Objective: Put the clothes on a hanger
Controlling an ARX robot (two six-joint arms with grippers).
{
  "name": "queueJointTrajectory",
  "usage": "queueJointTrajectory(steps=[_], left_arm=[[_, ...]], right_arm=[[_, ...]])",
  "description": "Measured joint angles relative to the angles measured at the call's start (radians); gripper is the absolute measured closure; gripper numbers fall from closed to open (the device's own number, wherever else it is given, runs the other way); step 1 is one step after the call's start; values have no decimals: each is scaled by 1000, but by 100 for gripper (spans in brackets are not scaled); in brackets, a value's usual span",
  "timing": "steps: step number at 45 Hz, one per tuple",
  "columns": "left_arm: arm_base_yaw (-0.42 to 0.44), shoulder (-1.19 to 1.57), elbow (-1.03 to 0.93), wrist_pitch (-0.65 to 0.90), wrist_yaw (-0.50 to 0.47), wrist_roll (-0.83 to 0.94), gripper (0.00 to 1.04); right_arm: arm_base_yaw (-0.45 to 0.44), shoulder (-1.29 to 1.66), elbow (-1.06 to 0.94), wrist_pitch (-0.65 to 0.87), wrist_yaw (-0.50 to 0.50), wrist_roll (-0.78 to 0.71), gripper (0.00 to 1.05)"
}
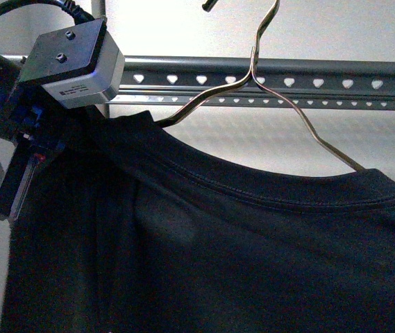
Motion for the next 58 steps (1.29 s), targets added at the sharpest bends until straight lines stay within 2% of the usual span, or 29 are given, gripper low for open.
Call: queueJointTrajectory(steps=[2, 4, 6, 7, 8, 10, 11, 12, 13, 15, 16, 18, 20, 21, 22, 23, 27, 29, 31, 35, 40, 43, 49, 58], left_arm=[[1, 0, 0, 0, -2, 0, 101], [3, 0, 0, 0, -3, 0, 101], [5, 1, 0, 0, -6, 0, 101], [4, 1, 0, 0, -7, 0, 101], [4, 1, 0, 0, -6, 0, 101], [-1, 1, 0, 0, -4, 0, 101], [-4, 1, 0, 0, -5, 0, 101], [-5, 1, 0, 0, -5, 0, 101], [-5, 2, 0, 0, -5, 0, 101], [-3, 2, 0, 0, -5, 0, 101], [-2, 2, 0, 0, -5, 0, 101], [3, 2, 0, 0, -6, 0, 101], [7, 2, 0, 1, -7, 0, 101], [9, 2, 0, 1, -8, 0, 101], [9, 2, 0, 1, -10, 0, 101], [8, 2, 0, 1, -10, 0, 101], [5, 2, 0, 1, -8, 0, 101], [3, 2, 0, 1, -8, 0, 101], [2, 2, 0, 1, -7, 0, 101], [2, 2, 0, 1, -5, -1, 101], [2, 9, 0, 1, -6, -2, 101], [2, 9, 0, 1, -6, -2, 101], [2, 9, 0, 1, -6, -2, 101], [2, 9, 0, 1, -6, -2, 101]], right_arm=[[-48, 29, 9, 1, -142, 35, 7], [-130, 108, 43, -22, -381, 62, 7], [-187, 163, 77, -55, -512, 58, 7], [-249, 228, 121, -105, -650, 45, 7], [-265, 244, 134, -120, -683, 39, 7], [-407, 407, 273, -314, -959, -54, 7], [-473, 507, 370, -470, -1088, -174, 7], [-495, 554, 418, -470, -1088, -174, 7], [-518, 624, 494, -654, -1219, -320, 7], [-529, 708, 581, -759, -1282, -407, 7], [-529, 708, 581, -759, -1282, -407, 7], [-531, 789, 664, -874, -1324, -601, 7], [-525, 829, 702, -932, -1330, -645, 7], [-517, 869, 739, -986, -1327, -763, 7], [-513, 883, 754, -986, -1327, -763, 7], [-499, 921, 791, -1055, -1312, -859, 7], [-431, 1051, 930, -1209, -1233, -1038, 7], [-373, 1146, 1039, -1221, -1199, -1123, 7], [-304, 1260, 1175, -1086, -1160, -1194, 7], [-236, 1365, 1231, -901, -1092, -1186, 7], [-173, 1472, 1246, -644, -975, -1105, 7], [-156, 1508, 1263, -553, -965, -1042, 7], [-118, 1528, 1276, -535, -966, -968, 7], [-56, 1540, 1266, -576, -949, -960, 7]])
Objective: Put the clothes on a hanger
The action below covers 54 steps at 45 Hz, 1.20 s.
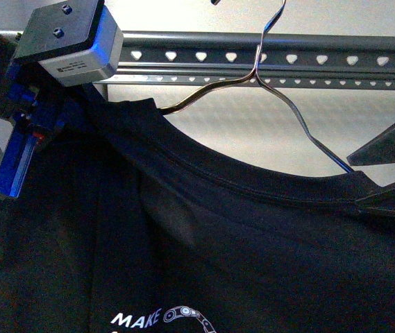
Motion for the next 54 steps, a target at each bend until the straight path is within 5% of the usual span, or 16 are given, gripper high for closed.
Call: queueJointTrajectory(steps=[9, 17, 25, 32, 46, 52, 54], left_arm=[[0, 0, 0, 0, 0, 0, 101], [0, 0, 0, 0, 0, 0, 101], [0, 0, 0, 0, 0, 0, 101], [0, 0, 0, 0, 0, 0, 101], [0, 0, 0, 0, -2, -2, 101], [0, 0, 0, 0, -4, -4, 101], [0, 0, 0, 0, 4, -6, 93]], right_arm=[[8, 0, -14, 78, -65, 57, 7], [-8, 8, -21, -29, -43, 13, 7], [-3, 51, -67, 92, -43, 44, 8], [29, 62, -117, 291, -28, 164, 36], [46, 58, -176, 429, -45, 261, 87], [40, 48, -225, 481, -66, 257, 98], [34, 44, -244, 504, -63, 264, 98]])
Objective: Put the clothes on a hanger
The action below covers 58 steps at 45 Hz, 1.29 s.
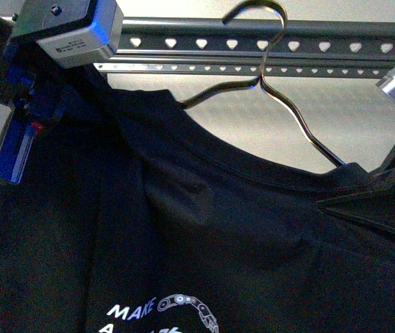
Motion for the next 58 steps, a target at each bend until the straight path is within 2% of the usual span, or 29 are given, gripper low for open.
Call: queueJointTrajectory(steps=[4, 13, 20, 21, 23, 26, 28, 29, 32, 33, 36, 40, 47, 49, 52, 58], left_arm=[[0, -2, 0, 0, 5, -2, 77], [0, -2, 0, 0, 5, -2, 48], [0, -3, 1, 5, 1, -12, 14], [-3, -8, -16, 52, -35, -52, 11], [-3, -23, -79, 239, -174, -228, 5], [8, -31, -137, 496, -377, -548, 7], [23, -32, -141, 613, -487, -745, 7], [32, -38, -140, 653, -537, -883, 6], [55, -70, -140, 679, -636, -1138, 7], [58, -78, -140, 679, -649, -1161, 7], [79, -128, -142, 665, -675, -1403, 7], [85, -194, -171, 653, -628, -1608, 7], [56, -285, -256, 637, -518, -1784, 7], [31, -311, -276, 588, -580, -1769, 11], [-9, -386, -401, 554, -772, -1661, 26], [-10, -506, -633, 643, -794, -1558, 51]], right_arm=[[-25, -1, -42, 45, 2, 23, 100], [-65, 1, -88, 116, 9, 42, 100], [-132, 36, -103, 228, 95, 62, 101], [-140, 41, -103, 239, 107, 68, 101], [-158, 51, -105, 276, 136, 89, 101], [-180, 57, -109, 326, 178, 136, 101], [-190, 57, -111, 354, 198, 163, 101], [-196, 55, -113, 373, 208, 183, 101], [-212, 46, -117, 422, 211, 241, 101], [-214, 44, -118, 431, 213, 257, 101], [-219, 30, -120, 454, 222, 306, 101], [-209, -10, -114, 440, 270, 354, 101], [-164, -55, -65, 396, 388, 431, 101], [-153, -64, -56, 389, 412, 435, 101], [-121, -86, -32, 362, 482, 428, 101], [-78, -67, 72, 264, 613, 389, 101]])
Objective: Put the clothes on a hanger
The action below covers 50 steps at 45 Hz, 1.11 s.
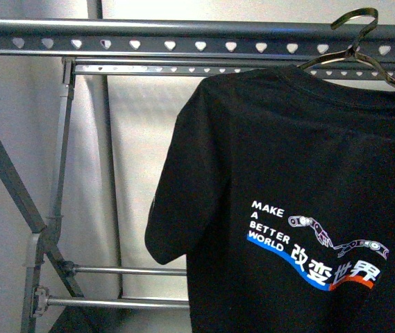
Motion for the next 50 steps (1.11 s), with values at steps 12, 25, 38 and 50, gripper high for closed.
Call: queueJointTrajectory(steps=[12, 25, 38, 50], left_arm=[[84, -190, -338, 132, 77, 38, 101], [93, -335, -503, 150, 77, 39, 101], [93, -490, -599, 94, 78, 39, 101], [93, -645, -647, -8, 78, 39, 101]], right_arm=[[26, 202, 384, -196, 203, -72, 101], [51, 274, 509, -365, 321, -141, 101], [85, 172, 190, -93, 356, -201, 65], [64, -460, -418, 373, 304, 229, 14]])
